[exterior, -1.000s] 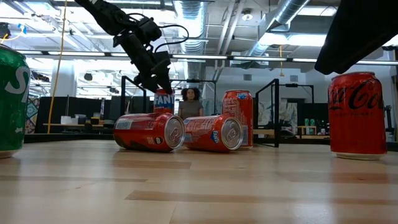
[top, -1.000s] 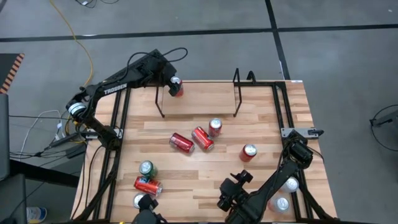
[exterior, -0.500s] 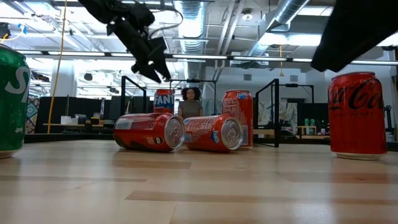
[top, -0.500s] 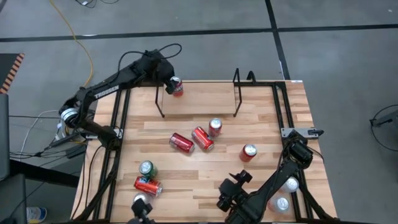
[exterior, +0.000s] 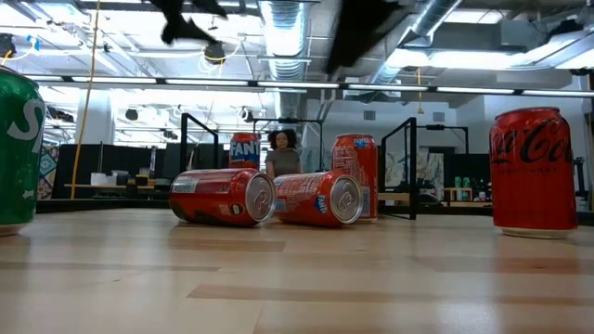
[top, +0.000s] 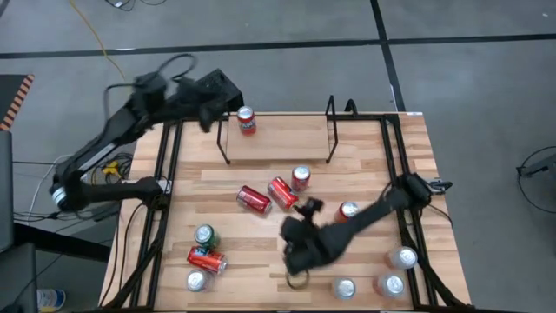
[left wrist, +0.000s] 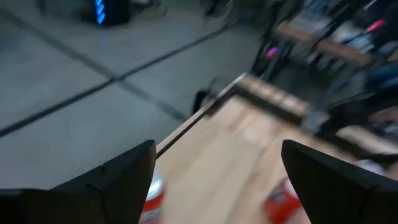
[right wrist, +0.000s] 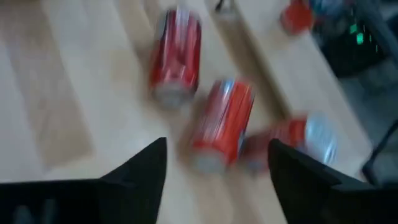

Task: Place canned beverage on shelf
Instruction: Put the red soda can on the shelf

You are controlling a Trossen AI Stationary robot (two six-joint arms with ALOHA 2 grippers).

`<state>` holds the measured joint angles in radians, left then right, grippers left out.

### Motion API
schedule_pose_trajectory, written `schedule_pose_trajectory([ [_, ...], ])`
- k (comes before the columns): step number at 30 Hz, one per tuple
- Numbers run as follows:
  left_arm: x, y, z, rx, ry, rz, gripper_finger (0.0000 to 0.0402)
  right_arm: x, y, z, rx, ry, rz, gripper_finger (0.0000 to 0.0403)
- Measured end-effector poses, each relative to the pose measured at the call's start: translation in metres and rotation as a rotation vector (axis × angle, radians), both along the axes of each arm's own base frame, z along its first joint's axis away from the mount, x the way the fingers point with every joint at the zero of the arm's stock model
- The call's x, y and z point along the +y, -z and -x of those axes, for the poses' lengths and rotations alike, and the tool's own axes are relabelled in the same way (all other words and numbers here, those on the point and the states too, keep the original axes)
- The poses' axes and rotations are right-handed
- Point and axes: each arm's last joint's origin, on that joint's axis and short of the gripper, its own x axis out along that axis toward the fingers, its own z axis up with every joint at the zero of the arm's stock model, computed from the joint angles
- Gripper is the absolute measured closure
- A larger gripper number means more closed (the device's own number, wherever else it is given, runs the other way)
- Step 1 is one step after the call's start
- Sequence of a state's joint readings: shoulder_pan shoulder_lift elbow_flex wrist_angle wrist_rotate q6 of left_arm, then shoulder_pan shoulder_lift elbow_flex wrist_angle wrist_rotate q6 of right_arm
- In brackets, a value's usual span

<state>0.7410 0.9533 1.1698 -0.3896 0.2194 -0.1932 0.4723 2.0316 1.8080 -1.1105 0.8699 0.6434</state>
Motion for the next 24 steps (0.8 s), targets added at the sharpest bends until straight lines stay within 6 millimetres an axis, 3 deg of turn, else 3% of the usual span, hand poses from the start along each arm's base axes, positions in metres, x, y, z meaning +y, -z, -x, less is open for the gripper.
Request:
schedule_pose_trajectory([
  [4,-0.036,-0.022,0.032,-0.142,0.056,-0.050,0.0070,-0.041,-0.015,-0.038,-0.055,-0.113,-0.006,0.0236],
  [7,-0.061,-0.032,0.056,-0.230,0.109,-0.092,0.0070,-0.069,-0.029,-0.069,-0.184,-0.319,-0.117,0.0310],
  [9,-0.076,-0.037,0.073,-0.280,0.128,-0.127,0.0070,-0.091,-0.039,-0.084,-0.290,-0.451,-0.191,0.0360],
  [11,-0.090,-0.040,0.089,-0.329,0.133,-0.147,0.0070,-0.117,-0.044,-0.091,-0.356,-0.474,-0.229,0.0391],
  [18,-0.126,-0.036,0.135,-0.419,0.138,-0.199,0.0070,-0.203,-0.040,-0.082,-0.255,-0.271,-0.223,0.0399],
  [24,-0.139,-0.029,0.152,-0.425,0.134,-0.219,0.0070,-0.259,-0.029,-0.078,-0.254,-0.116,-0.234,0.0402],
])
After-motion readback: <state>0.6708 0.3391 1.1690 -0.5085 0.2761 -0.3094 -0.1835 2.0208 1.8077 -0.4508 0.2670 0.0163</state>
